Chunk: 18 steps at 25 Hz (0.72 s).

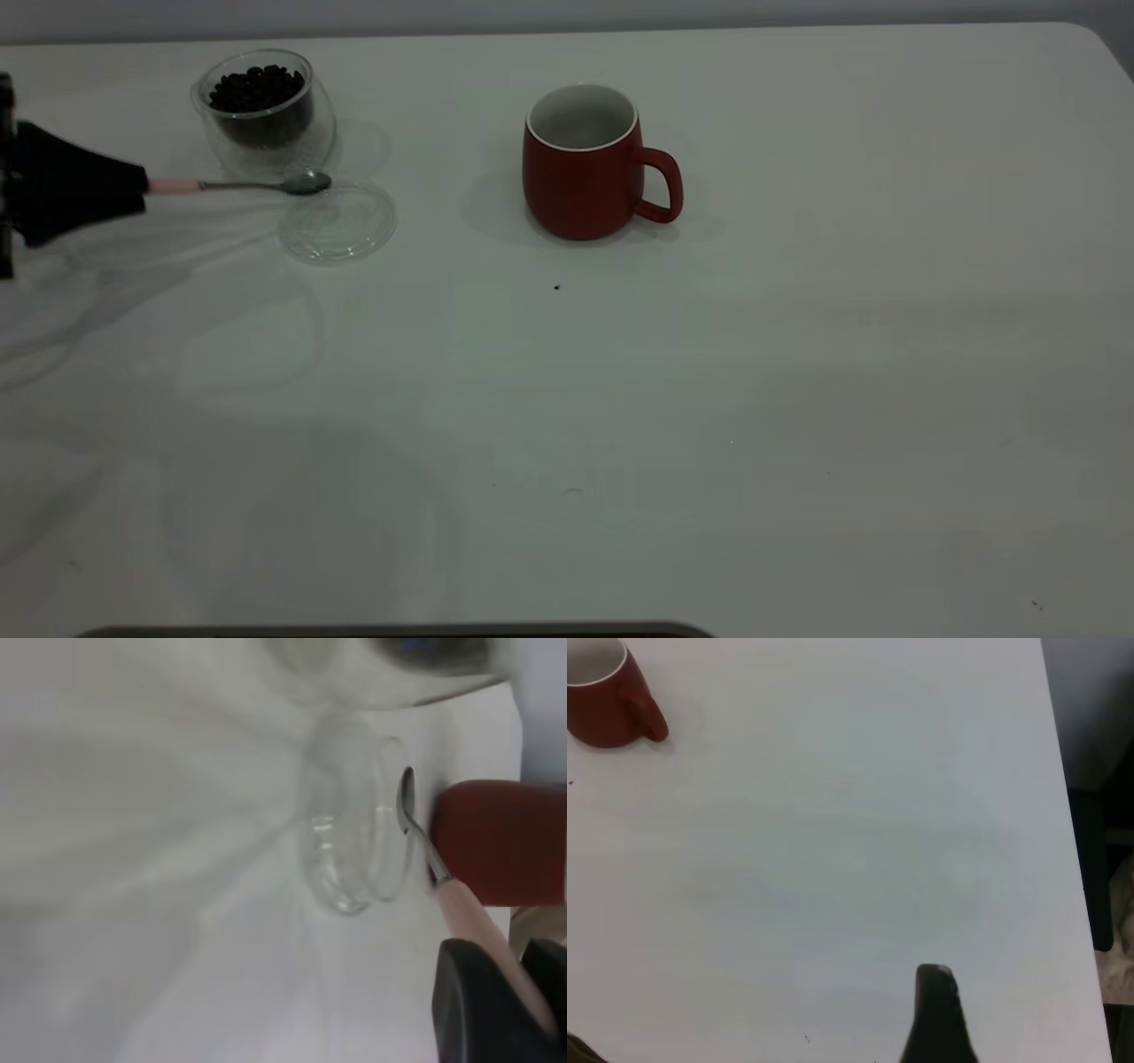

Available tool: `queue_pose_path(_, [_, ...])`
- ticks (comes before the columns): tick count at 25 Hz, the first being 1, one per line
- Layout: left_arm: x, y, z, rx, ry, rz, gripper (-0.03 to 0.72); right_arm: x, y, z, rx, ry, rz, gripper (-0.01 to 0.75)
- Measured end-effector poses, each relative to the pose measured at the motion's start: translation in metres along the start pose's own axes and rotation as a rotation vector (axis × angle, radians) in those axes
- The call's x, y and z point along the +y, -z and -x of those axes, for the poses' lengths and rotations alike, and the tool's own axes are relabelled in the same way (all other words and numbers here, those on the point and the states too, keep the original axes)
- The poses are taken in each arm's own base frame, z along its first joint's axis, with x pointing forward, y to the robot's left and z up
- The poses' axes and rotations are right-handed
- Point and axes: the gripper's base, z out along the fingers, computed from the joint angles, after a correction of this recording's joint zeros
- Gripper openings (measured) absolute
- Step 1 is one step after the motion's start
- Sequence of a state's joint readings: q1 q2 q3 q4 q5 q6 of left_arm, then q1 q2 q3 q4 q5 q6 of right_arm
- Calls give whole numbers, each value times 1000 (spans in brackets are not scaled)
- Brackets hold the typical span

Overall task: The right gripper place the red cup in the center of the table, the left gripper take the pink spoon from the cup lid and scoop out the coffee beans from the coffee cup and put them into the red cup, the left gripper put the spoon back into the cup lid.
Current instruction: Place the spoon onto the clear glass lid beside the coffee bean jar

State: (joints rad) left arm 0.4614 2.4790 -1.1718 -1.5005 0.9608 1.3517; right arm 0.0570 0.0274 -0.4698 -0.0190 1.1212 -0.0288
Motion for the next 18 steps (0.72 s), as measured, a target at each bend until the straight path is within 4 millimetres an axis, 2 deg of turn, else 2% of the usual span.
queue_pose_path(5, [14,-12,-7,-10,25,-7,127,0,0,0,0,0,0,585])
queue_pose_path(14, [10,-30,-13,13,-64,-16,127,0,0,0,0,0,0,585])
queue_pose_path(18, [10,-30,-13,11,-82,-16,127,0,0,0,0,0,0,585])
